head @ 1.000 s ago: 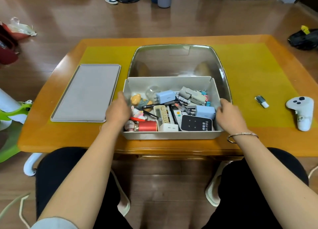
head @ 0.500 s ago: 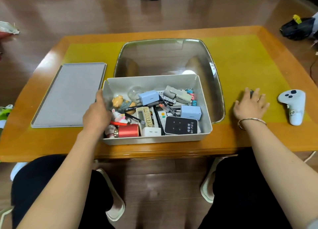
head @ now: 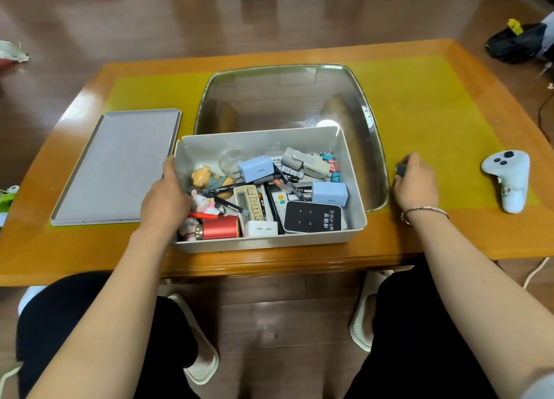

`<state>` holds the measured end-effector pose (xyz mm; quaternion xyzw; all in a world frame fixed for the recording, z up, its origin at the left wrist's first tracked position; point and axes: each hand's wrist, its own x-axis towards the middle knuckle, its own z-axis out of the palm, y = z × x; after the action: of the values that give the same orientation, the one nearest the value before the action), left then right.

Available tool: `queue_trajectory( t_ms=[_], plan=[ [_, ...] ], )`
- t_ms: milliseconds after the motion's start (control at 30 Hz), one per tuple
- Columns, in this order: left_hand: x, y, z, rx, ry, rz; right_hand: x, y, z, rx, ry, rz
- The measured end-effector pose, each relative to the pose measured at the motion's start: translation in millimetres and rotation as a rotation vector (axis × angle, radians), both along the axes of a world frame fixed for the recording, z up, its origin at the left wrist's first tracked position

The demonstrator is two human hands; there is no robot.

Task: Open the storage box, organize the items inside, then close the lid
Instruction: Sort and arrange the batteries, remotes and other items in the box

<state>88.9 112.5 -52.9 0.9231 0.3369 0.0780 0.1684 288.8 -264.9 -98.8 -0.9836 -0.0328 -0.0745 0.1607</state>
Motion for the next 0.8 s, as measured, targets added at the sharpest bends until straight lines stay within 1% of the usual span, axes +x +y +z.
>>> queue_trajectory(
  t_ms=[167,233,367,400,467,533,600,667,733,800],
  plan=[
    [1.8,1.6,-0.7,0.017,0.001,-0.021,-0.3,6.8,-2.0,0.041,0.114,0.032],
    [3.4,2.3,-0.6,0.033,0.005,-0.025,-0.6,10.8,-1.6,0.087,0.107,0.040],
    [4.8,-0.4,2.2,0.048,0.006,-0.020,-6.7,24.5,10.4,0.378,-0.041,0.049],
    [4.7,-2.1,3.6,0.077,-0.008,-0.013,-10.0,28.9,14.6,0.459,-0.077,0.072],
    [6.5,-6.4,7.0,0.196,-0.063,0.017,-18.5,38.5,23.1,0.603,-0.123,0.153],
    [15.0,-15.7,14.7,0.254,-0.155,0.006,-29.0,48.5,31.0,0.688,-0.156,0.246],
    [32.8,-33.8,22.7,0.216,-0.246,-0.135,-39.1,58.2,36.9,0.744,-0.181,0.338],
    [55.8,-59.7,26.0,0.136,-0.274,-0.385,-46.1,64.9,38.6,0.758,-0.164,0.426],
    [79.1,-86.3,25.2,0.070,-0.225,-0.612,-48.8,69.0,37.2,0.737,-0.106,0.484],
    [98.7,-106.2,17.8,0.070,-0.151,-0.734,-47.8,70.0,33.6,0.729,-0.070,0.500]
  ],
)
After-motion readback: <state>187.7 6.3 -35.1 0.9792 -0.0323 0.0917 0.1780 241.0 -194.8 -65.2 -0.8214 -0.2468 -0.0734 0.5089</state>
